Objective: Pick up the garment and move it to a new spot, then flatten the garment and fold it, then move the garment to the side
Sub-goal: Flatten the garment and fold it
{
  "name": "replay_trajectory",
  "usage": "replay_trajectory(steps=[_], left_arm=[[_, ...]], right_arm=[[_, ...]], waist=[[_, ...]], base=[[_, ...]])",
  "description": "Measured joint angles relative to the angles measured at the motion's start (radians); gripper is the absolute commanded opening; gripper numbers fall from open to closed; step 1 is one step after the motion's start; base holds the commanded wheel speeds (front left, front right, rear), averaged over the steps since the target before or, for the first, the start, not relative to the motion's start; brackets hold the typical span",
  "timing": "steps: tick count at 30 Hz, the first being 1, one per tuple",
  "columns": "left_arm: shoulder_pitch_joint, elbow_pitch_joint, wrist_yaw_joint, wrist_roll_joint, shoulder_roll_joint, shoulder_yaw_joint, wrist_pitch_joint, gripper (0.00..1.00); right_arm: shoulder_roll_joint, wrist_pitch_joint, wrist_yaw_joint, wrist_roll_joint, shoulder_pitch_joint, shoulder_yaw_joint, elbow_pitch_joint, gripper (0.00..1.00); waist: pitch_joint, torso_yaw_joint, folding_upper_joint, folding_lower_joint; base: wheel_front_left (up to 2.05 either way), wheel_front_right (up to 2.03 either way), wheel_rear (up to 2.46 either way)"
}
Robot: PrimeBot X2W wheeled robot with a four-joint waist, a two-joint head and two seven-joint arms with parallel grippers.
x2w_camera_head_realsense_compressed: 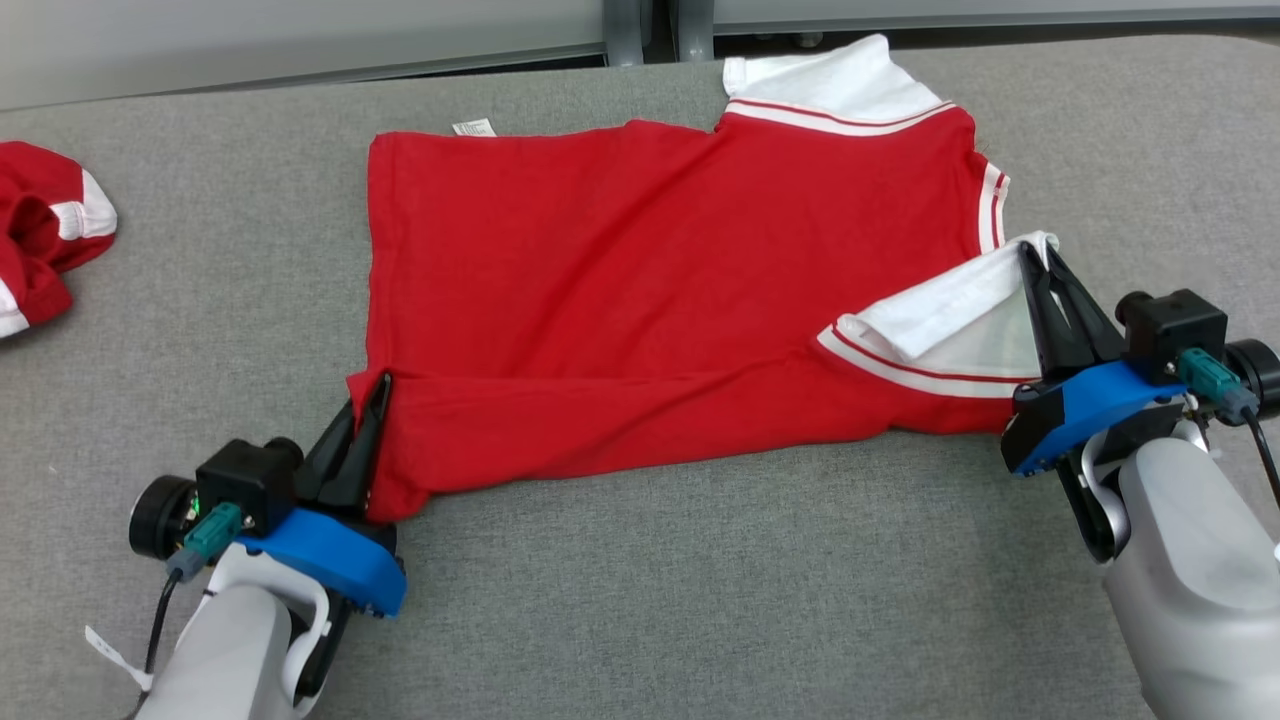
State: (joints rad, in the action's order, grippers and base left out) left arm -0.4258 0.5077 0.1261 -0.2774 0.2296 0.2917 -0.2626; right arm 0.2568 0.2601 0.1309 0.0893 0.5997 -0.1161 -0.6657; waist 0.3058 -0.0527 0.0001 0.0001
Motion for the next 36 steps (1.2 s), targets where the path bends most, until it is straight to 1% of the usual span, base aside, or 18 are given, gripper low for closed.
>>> replay_trajectory(steps=[3,9,10,11,12,13,14,18,23,27,31,36], left_arm=[[-0.034,0.020,0.000,0.001,0.002,0.004,0.000,0.00],[-0.098,0.056,0.001,0.007,0.006,0.015,0.000,0.00],[-0.105,0.063,0.001,0.007,0.006,0.015,0.000,0.00],[-0.111,0.070,0.001,0.007,0.006,0.015,0.000,0.06],[-0.114,0.079,0.002,0.005,0.006,0.015,0.000,0.32],[-0.115,0.087,0.002,0.005,0.006,0.017,0.000,0.71],[-0.115,0.089,0.002,0.007,0.006,0.016,0.000,1.00],[-0.101,0.086,0.002,0.009,0.001,0.002,0.000,1.00],[-0.035,0.058,0.001,0.015,-0.010,-0.031,0.000,1.00],[0.019,0.040,-0.004,0.017,-0.032,-0.049,0.000,1.00],[0.054,0.053,-0.006,0.017,-0.049,-0.056,0.000,1.00],[0.066,0.115,-0.009,0.020,-0.058,-0.056,0.000,1.00]], right_arm=[[-0.005,0.001,0.000,-0.002,0.031,-0.002,-0.030,0.00],[-0.012,0.002,0.000,-0.003,0.062,0.002,-0.041,0.00],[-0.014,0.002,0.000,-0.003,0.062,0.002,-0.042,0.29],[-0.016,0.002,0.000,-0.003,0.062,0.003,-0.041,0.85],[-0.018,0.002,0.000,-0.004,0.063,0.004,-0.040,1.00],[-0.019,0.002,0.000,-0.006,0.062,0.005,-0.038,1.00],[-0.019,0.002,0.000,-0.006,0.062,0.006,-0.033,1.00],[-0.011,0.004,0.000,-0.006,0.038,0.027,0.002,1.00],[0.004,0.003,0.000,-0.006,-0.063,0.061,0.040,1.00],[0.004,0.004,0.000,-0.005,-0.143,0.085,0.060,1.00],[-0.005,0.004,0.000,-0.004,-0.195,0.098,0.055,1.00],[-0.025,0.003,0.000,-0.006,-0.204,0.091,0.019,1.00]], waist=[[0.014,-0.001,0.0000,0.0000],[0.036,-0.002,-0.0001,0.0000],[0.038,-0.002,0.0000,0.0000],[0.040,-0.003,0.0000,0.0000],[0.040,-0.004,0.0000,0.0000],[0.040,-0.005,0.0000,0.0000],[0.039,-0.005,0.0000,0.0000],[0.026,-0.004,0.0000,0.0000],[-0.005,0.001,-0.0001,0.0000],[-0.029,0.003,0.0000,-0.0001],[-0.041,-0.002,0.0000,-0.0002],[-0.037,-0.012,0.0000,-0.0002]], base=[[0.00,0.00,0.00],[0.00,0.00,0.00],[0.00,0.00,0.00],[0.00,0.00,0.00],[0.00,0.00,0.00],[0.00,0.00,0.00],[0.00,0.00,0.00],[0.00,0.00,0.00],[0.00,0.00,0.00],[0.00,0.00,0.00],[0.00,0.00,0.00],[0.00,0.00,0.00]])
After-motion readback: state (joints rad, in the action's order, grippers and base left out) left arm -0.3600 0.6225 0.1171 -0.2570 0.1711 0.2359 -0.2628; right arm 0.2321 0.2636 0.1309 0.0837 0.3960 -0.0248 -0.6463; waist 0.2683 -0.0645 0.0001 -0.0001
